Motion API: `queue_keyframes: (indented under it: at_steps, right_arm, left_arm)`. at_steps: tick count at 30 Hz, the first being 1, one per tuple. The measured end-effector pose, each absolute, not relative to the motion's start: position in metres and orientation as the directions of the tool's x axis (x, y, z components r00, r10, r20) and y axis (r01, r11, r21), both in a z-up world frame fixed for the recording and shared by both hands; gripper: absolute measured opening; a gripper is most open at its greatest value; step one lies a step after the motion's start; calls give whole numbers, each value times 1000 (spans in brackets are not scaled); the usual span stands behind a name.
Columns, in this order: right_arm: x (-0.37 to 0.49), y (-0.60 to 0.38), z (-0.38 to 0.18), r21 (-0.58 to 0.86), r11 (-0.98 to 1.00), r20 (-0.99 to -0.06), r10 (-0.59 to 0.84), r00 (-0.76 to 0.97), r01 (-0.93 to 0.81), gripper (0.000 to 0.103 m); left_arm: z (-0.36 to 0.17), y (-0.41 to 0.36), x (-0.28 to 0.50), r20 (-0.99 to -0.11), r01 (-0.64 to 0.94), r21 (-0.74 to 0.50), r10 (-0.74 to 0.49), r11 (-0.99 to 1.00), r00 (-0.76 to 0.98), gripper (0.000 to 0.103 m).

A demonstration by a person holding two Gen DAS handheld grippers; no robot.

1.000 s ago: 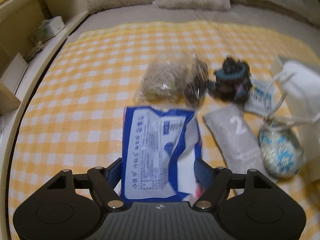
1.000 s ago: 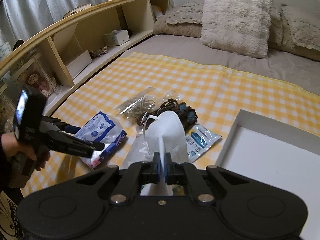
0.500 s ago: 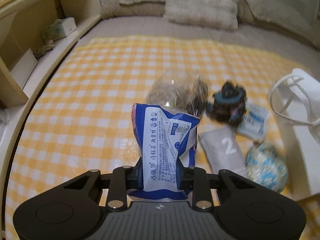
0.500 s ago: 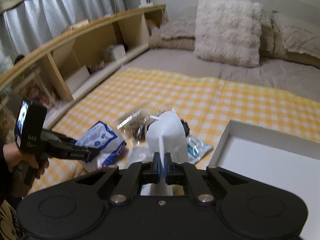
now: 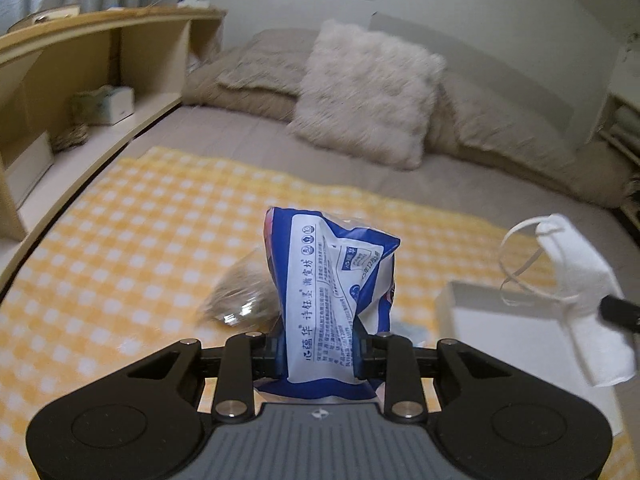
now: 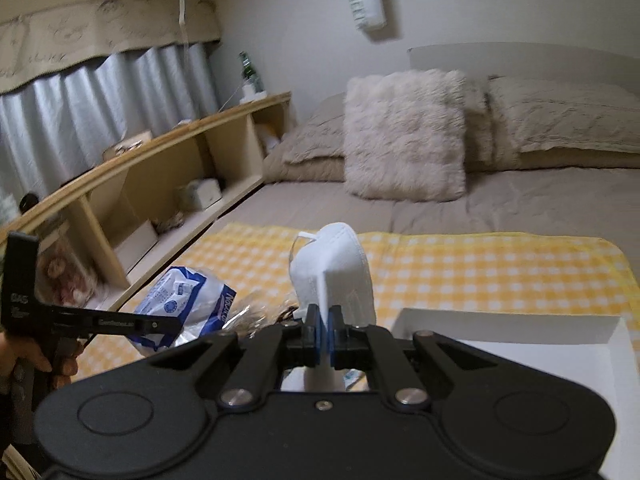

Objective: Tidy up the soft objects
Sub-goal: 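Lift the wipe pack and mask and carry both over the white box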

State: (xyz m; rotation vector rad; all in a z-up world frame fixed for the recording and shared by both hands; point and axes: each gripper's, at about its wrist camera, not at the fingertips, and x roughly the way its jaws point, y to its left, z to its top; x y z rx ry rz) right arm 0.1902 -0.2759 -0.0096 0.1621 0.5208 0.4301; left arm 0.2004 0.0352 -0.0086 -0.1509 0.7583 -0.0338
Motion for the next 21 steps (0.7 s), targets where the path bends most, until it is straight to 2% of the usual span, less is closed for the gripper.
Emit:
queue_keyframes:
  at_steps: [5, 10, 16, 21]
  right_arm:
    - [182, -304, -10, 268, 918, -435, 386, 814, -292, 4]
    - [174, -332, -17, 265, 939, -466, 322, 824, -217, 4]
    - [172, -359, -32, 242, 963, -552, 240, 798, -122, 4]
    - [173, -375, -40, 239, 968, -583, 207, 786, -78, 4]
  left_arm:
    - [-1, 4, 203, -644, 41, -201, -164, 979, 747, 31]
    - [-4, -28, 208, -642, 107, -233, -236, 966, 729, 31]
    - [-23, -63, 219, -678, 157, -328, -348, 932, 648, 31]
    - [-43, -96, 221, -713, 194, -365, -407, 911, 572, 31]
